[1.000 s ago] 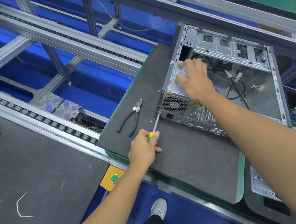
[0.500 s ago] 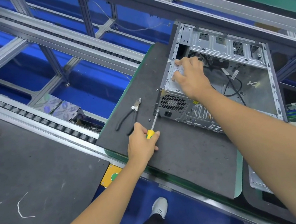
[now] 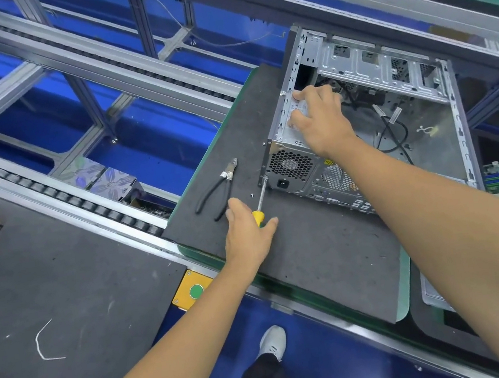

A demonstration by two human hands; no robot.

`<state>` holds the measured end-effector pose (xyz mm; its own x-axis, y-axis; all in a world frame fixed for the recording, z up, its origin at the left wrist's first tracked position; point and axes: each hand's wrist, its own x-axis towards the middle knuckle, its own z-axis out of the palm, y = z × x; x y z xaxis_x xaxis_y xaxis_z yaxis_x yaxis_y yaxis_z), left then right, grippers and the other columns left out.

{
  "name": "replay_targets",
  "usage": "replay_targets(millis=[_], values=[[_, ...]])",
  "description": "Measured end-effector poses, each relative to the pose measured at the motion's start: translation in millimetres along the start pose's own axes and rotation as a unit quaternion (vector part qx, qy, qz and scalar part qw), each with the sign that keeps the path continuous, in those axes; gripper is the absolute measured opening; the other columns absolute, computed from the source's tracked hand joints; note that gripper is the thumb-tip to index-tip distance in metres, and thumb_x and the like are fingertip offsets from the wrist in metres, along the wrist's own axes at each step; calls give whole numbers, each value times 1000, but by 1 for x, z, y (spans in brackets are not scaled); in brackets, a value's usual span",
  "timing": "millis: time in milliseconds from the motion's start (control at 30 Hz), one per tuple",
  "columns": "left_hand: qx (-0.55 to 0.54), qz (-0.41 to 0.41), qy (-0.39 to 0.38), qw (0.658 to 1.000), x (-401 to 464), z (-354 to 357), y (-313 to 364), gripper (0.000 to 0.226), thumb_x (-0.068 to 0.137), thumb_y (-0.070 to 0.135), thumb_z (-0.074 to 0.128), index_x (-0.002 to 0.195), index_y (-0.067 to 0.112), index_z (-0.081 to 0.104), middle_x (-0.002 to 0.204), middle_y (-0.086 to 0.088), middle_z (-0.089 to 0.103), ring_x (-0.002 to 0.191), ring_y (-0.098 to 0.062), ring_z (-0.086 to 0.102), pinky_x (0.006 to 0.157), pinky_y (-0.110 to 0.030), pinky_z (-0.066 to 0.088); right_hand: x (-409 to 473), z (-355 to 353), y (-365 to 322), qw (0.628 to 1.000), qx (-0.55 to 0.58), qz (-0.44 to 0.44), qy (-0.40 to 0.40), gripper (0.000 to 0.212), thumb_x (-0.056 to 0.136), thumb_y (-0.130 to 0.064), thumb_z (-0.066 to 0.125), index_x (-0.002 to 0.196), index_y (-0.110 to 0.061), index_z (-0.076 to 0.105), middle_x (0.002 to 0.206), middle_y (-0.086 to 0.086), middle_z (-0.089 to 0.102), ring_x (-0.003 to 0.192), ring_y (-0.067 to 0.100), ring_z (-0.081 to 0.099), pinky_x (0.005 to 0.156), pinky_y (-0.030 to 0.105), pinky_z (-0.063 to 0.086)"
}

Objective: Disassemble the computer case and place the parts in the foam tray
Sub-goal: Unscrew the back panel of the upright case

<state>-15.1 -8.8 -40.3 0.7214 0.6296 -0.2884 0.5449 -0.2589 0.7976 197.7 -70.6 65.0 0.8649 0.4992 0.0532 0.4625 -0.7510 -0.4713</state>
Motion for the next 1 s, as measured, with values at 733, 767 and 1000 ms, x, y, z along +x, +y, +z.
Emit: replay_targets(millis=[733, 767, 1000], values=[[-15, -62, -41, 997, -1, -9, -2, 37, 104, 56, 41, 94, 25, 58, 80, 11, 74, 71, -11, 72, 90, -41, 55, 2, 1, 2, 1000, -2, -1, 6, 43, 96, -37, 49, 139, -28, 47, 142, 0, 37, 136, 20, 27, 83, 40, 35], [-32, -66, -48, 996, 0, -9, -1, 39, 106, 54, 37, 97, 24, 60, 86, 8, 73, 78, -18, 72, 91, -44, 55, 2, 1, 2, 1000, -2, 1, 5, 44, 96, -37, 49, 139, -28, 47, 142, 0, 36, 136, 20, 27, 83, 40, 35], [-13, 2, 18, 1000, 0, -14, -3, 44, 88, 32, 79, 98, 20, 38, 104, -4, 51, 79, -20, 59, 70, -42, 51, 3, 2, 2, 1000, -6, 2, 6, 44, 96, -37, 49, 139, -28, 46, 142, 0, 36, 135, 20, 28, 82, 39, 35]])
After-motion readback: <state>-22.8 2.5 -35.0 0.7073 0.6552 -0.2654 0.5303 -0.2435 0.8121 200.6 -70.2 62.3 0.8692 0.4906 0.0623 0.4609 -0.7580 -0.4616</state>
